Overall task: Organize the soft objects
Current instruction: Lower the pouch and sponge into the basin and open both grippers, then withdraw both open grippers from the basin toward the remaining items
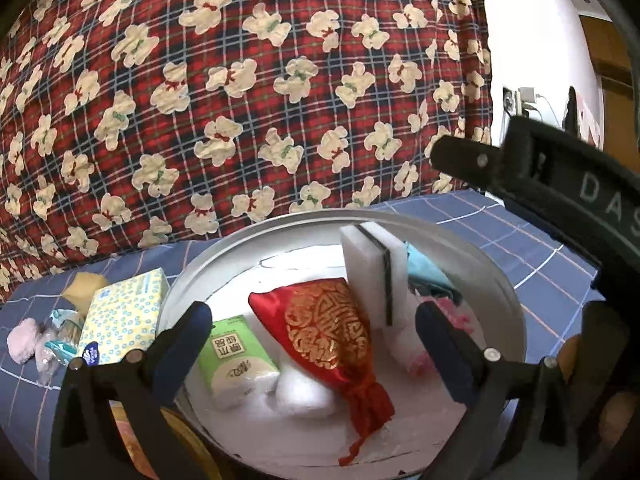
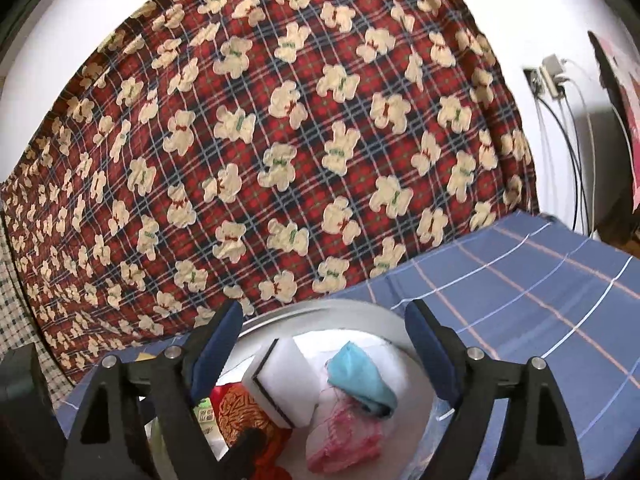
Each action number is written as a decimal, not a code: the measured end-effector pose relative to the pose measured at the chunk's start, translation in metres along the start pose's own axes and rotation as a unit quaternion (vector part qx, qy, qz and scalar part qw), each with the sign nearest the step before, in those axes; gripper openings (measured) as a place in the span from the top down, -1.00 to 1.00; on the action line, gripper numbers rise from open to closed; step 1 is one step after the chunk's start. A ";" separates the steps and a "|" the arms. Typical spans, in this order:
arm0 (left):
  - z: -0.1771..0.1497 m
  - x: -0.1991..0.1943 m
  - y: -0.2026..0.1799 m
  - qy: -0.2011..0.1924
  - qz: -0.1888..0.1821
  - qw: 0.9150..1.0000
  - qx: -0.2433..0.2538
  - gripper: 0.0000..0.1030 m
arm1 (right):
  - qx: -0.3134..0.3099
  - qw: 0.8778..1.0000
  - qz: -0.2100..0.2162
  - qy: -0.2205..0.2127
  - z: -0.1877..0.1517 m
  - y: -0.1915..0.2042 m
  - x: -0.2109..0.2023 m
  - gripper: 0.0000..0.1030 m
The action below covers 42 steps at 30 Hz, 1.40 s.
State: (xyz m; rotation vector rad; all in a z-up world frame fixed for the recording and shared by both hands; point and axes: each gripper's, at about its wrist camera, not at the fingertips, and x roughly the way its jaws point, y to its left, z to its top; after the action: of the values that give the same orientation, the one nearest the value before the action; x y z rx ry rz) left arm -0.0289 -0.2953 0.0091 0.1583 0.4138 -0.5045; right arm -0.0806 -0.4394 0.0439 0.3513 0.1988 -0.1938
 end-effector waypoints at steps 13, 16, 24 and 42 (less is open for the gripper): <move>-0.002 -0.004 0.003 -0.010 0.008 1.000 -0.004 -0.99 | -0.001 0.999 -0.020 -0.025 0.000 -0.002 -0.005 -0.67; -0.003 -0.008 0.006 -0.016 0.011 1.000 -0.010 -1.00 | -0.010 0.998 -0.033 -0.052 0.000 -0.001 -0.011 -0.69; -0.003 -0.025 0.010 -0.055 0.042 0.998 -0.007 -1.00 | -0.056 0.986 -0.067 -0.141 -0.005 0.005 -0.031 -0.79; -0.013 -0.045 0.022 -0.082 0.096 0.992 -0.006 -0.99 | -0.085 0.979 -0.118 -0.142 -0.015 0.018 -0.036 -0.79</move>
State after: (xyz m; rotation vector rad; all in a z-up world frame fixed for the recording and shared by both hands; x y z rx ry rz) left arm -0.0586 -0.2530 0.0171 0.1415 0.2388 -0.3232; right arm -0.1133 -0.4120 0.0440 0.1267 -0.0263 -0.4561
